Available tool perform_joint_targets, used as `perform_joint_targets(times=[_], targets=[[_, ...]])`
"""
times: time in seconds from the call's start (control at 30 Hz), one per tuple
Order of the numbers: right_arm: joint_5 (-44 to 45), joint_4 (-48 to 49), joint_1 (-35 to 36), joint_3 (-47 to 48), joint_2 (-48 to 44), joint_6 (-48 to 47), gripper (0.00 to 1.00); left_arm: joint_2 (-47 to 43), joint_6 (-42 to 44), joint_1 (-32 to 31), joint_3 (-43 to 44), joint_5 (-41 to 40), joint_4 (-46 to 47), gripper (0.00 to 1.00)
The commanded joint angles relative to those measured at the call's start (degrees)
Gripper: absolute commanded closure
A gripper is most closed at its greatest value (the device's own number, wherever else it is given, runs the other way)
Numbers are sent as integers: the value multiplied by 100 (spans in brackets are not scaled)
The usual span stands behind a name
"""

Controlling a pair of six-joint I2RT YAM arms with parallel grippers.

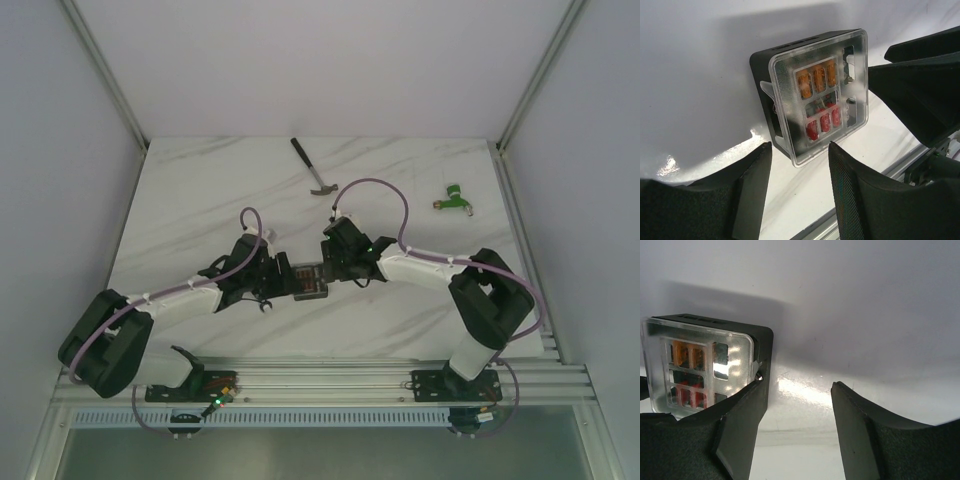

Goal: Snap on the fuse box
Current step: Close the fuse box cover on the fuse box base.

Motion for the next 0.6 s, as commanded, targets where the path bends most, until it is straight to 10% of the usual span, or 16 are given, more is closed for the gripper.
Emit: perform_joint_targets(times=[0.0, 0.57], targets=[[308, -114, 26, -84, -200, 35, 37, 33, -69, -17, 96, 65, 144, 42], [245, -72, 17, -253, -193, 138, 37, 228, -22, -91, 342, 148, 144, 47]])
